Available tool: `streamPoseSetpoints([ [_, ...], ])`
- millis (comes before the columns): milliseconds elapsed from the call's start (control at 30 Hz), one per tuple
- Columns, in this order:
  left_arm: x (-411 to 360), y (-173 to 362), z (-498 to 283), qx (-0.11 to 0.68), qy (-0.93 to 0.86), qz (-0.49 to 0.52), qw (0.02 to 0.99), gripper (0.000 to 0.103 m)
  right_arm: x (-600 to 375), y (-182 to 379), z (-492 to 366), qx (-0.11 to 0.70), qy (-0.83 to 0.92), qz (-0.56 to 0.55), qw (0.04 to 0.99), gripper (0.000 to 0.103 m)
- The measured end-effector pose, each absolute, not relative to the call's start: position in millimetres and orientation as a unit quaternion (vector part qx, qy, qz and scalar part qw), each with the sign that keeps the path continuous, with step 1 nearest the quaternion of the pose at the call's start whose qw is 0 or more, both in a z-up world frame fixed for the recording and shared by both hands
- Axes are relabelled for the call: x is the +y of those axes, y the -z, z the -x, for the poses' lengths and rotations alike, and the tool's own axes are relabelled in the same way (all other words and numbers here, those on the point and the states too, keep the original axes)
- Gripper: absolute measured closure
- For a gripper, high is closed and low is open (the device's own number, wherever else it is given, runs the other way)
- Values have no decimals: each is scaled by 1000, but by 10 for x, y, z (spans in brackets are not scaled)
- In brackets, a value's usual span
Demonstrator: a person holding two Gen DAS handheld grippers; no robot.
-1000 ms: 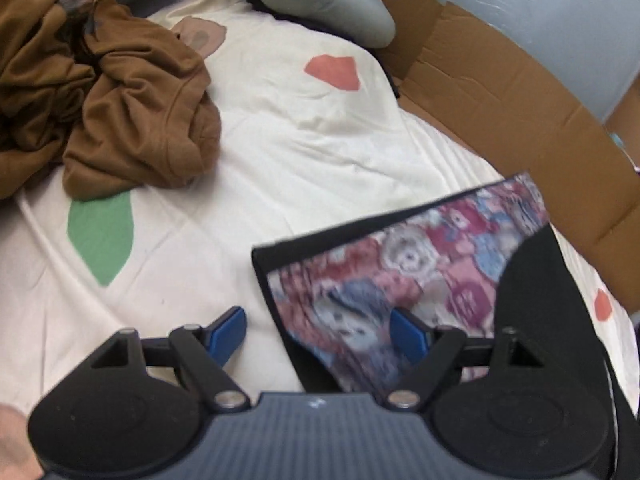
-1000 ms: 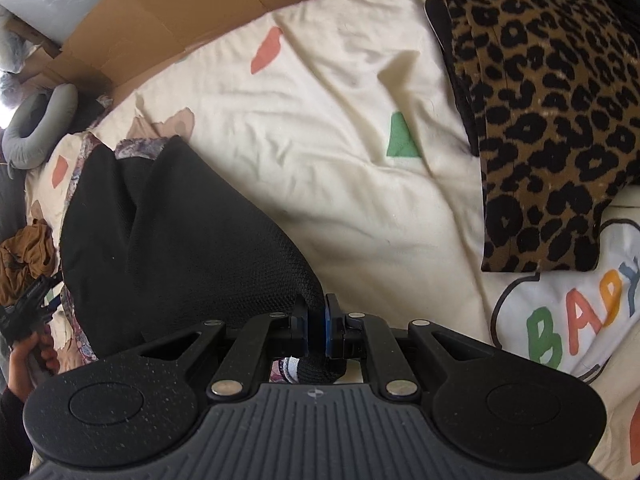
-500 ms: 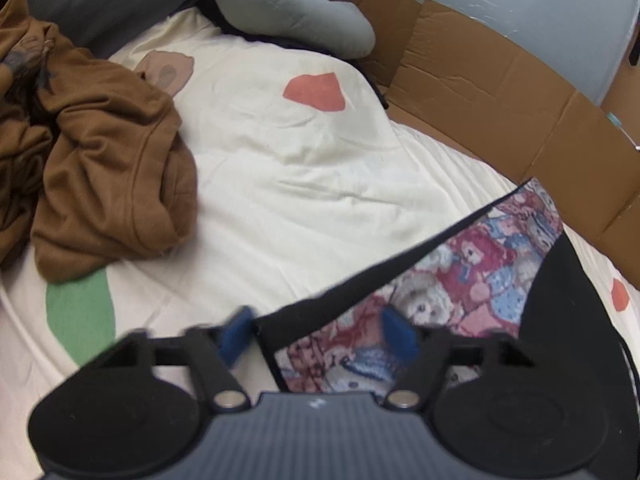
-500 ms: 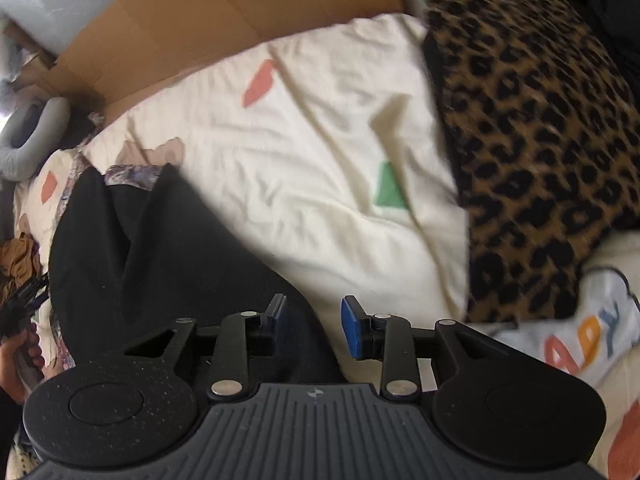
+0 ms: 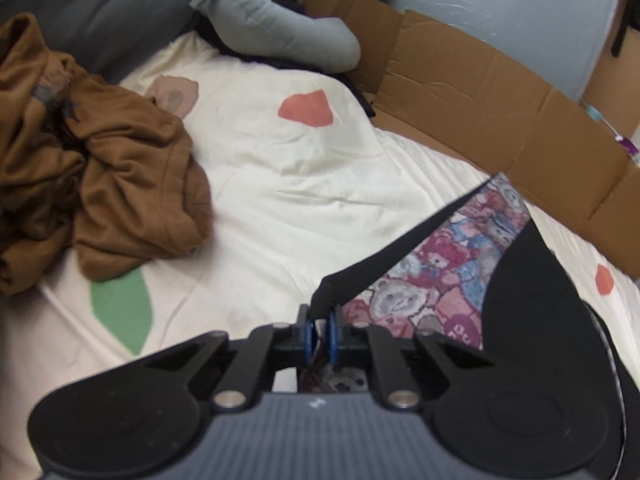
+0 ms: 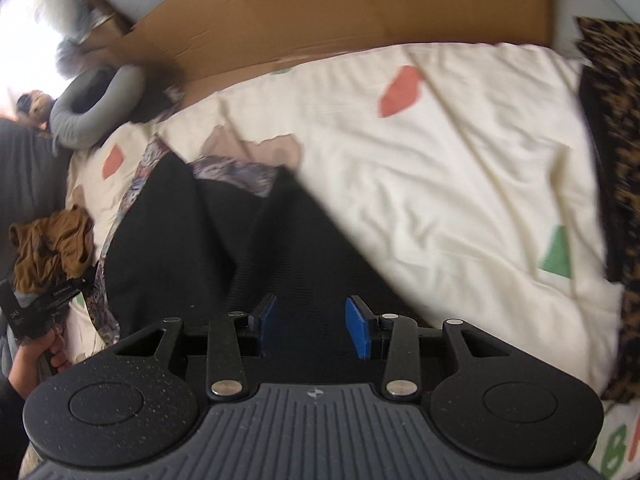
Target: Fold clothes
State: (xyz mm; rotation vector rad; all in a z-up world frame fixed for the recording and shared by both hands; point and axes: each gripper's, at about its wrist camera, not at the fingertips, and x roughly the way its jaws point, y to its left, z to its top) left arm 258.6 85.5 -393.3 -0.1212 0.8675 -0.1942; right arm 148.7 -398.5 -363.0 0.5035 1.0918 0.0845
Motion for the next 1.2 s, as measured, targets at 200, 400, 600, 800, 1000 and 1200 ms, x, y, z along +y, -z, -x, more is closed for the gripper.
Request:
streamPoseSetpoints([
  [200, 980, 3715, -2325, 414, 98, 46, 904, 95, -3656, 3690, -1623, 522, -63, -220, 822, 58],
  [400, 1171, 3562, -2029, 416, 84, 51, 904, 95, -3415, 3780, -1737, 535, -72, -208, 816, 58],
  [600, 1456, 3484, -1704, 430, 52, 60, 899, 96, -3225, 3874, -1828, 544, -78, -179, 816, 58],
  [800, 1687, 3487, -1396, 449, 20, 65, 891, 96, -3040, 3969, -1900, 554, -86, -145, 815, 58],
  [1000, 1917, 3490, -1089, 467, -12, 71, 882, 96, -2948, 4091, -1919, 571, -91, -128, 806, 58],
  [1200, 2196, 3473, -836, 482, -60, 79, 871, 96, -3023, 4040, -1920, 564, -95, -143, 808, 58],
])
